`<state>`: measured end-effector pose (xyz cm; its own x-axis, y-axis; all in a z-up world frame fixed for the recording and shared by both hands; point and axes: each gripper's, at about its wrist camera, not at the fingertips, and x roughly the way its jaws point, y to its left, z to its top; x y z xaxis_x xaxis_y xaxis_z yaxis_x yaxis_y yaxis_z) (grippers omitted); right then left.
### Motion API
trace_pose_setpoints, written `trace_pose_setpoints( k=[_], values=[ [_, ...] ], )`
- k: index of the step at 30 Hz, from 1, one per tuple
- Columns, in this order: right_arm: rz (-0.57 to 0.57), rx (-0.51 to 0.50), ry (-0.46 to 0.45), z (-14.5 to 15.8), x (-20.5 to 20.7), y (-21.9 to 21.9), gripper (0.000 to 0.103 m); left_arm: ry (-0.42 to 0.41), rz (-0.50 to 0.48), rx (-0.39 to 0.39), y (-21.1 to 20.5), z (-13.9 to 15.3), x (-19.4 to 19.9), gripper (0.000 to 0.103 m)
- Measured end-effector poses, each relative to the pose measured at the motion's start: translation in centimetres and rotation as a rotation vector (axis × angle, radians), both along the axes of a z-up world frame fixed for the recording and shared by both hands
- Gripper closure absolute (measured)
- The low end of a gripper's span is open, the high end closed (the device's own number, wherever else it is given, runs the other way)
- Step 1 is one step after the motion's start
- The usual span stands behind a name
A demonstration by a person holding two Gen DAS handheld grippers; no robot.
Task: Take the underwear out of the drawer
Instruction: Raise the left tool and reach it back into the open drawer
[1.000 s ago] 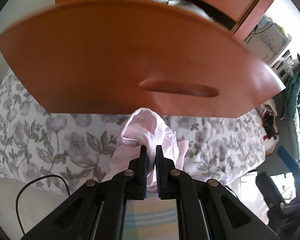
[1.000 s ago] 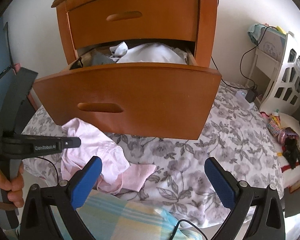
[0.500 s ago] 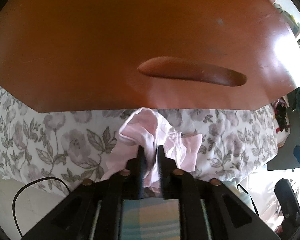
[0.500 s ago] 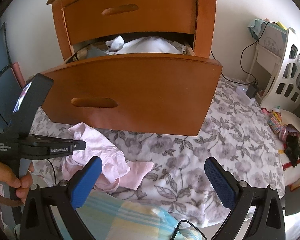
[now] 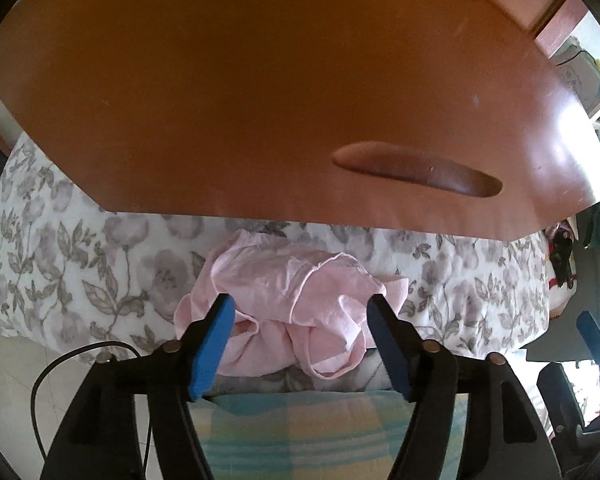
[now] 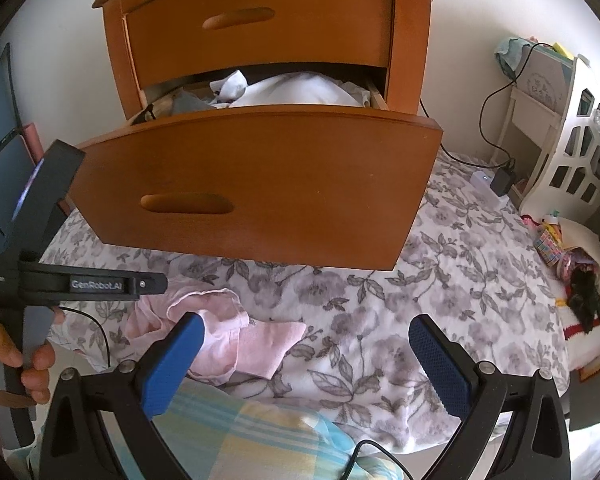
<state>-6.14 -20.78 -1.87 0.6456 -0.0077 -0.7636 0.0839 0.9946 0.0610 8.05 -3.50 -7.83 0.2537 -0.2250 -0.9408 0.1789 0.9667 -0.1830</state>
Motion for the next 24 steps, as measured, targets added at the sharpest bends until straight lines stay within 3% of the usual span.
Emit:
trace_pose_setpoints(
  k=[9, 12, 15, 20, 22, 24],
  values=[
    [0.0, 0.001, -0.001, 0.2, 0.0, 0.1, 0.0, -0.061, -0.015, -0.025, 0.9, 3.0, -0.6, 0.028],
    [-0.001, 0.001, 0.0, 0.2, 0.0, 0.1, 0.0, -0.086, -0.016, -0.035, 1.7, 4.2, -0.8, 0.02],
    [0.0, 0.001, -0.001, 0.2, 0.0, 0.0, 0.0, -0.121, -0.048, -0.037, 2.1, 5.8, -1.3, 0.019],
    [0.006, 0.002, -0.005, 0.4, 0.1, 0.2, 0.0, -0.221, -0.121, -0.051, 2.1, 9.5, -2.2, 0.018],
    [0.01, 0.002, -0.005, 0.4, 0.2, 0.4, 0.0, -0.262, -0.127, -0.066, 2.3, 11.1, -2.2, 0.01],
    [0.016, 0.001, -0.007, 0.4, 0.2, 0.5, 0.0, -0.319, -0.13, -0.082, 2.5, 13.0, -2.0, 0.008]
  ],
)
